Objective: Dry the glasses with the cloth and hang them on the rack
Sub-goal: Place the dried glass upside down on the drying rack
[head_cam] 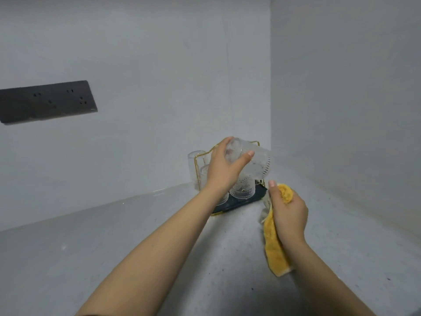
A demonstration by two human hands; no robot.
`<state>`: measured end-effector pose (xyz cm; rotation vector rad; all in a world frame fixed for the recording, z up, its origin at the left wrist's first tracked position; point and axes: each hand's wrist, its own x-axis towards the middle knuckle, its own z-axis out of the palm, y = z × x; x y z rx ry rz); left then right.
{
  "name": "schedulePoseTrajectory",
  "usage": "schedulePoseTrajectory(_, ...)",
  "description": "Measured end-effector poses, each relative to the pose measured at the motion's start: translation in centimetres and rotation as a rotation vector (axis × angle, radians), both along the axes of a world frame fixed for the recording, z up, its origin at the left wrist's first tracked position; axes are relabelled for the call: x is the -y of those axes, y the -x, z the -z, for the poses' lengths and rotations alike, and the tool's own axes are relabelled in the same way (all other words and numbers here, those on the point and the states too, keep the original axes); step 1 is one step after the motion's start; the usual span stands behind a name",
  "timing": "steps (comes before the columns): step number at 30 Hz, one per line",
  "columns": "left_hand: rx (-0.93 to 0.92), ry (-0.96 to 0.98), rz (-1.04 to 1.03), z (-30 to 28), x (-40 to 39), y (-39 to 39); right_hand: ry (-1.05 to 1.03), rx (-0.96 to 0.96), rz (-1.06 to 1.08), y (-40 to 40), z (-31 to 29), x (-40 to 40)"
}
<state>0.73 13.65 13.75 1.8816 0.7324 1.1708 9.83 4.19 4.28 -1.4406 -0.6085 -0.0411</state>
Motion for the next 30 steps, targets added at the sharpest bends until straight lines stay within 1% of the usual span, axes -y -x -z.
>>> schedulePoseTrajectory(3, -0.058, -0.112, 0.006, -1.3, -1.2, -3.1, -0.010, -0.040, -0.040, -0.8, 0.4, -0.7)
schedulePoseTrajectory(6, -0.128, -0.180, -0.002, -2.3, -2.4, -6.0, -0.041, -0.151, -0.137, -1.1, 1.4, -1.1)
schedulePoseTrajectory(10, -0.367, -0.333, -0.059, -3.3, -4.0, -9.1, -0.055, -0.267, -0.183, -1.3, 1.9, -1.7)
schedulePoseTrajectory(13, -0.524, -0.402, -0.104, -3.4, -4.9, -10.1, -0.017, -0.276, -0.191, -1.4, 1.6, -1.8)
schedulePoseTrajectory(16, -0.632, -0.435, -0.138, -2.9, -5.6, -10.6, -0.036, -0.311, -0.200, -1.5, 1.5, -1.6)
schedulePoseTrajectory(18, -0.677, -0.445, -0.133, -2.5, -5.9, -10.8, -0.045, -0.346, -0.206, -1.8, 1.4, -1.5)
schedulePoseTrajectory(21, -0.725, -0.452, -0.134, -2.0, -6.5, -11.1, -0.051, -0.339, -0.166, -2.1, 1.2, -1.5)
schedulePoseTrajectory(30, -0.927, -0.589, -0.192, -0.8, -7.5, -12.2, -0.056, -0.337, -0.169, -2.3, 1.1, -1.6)
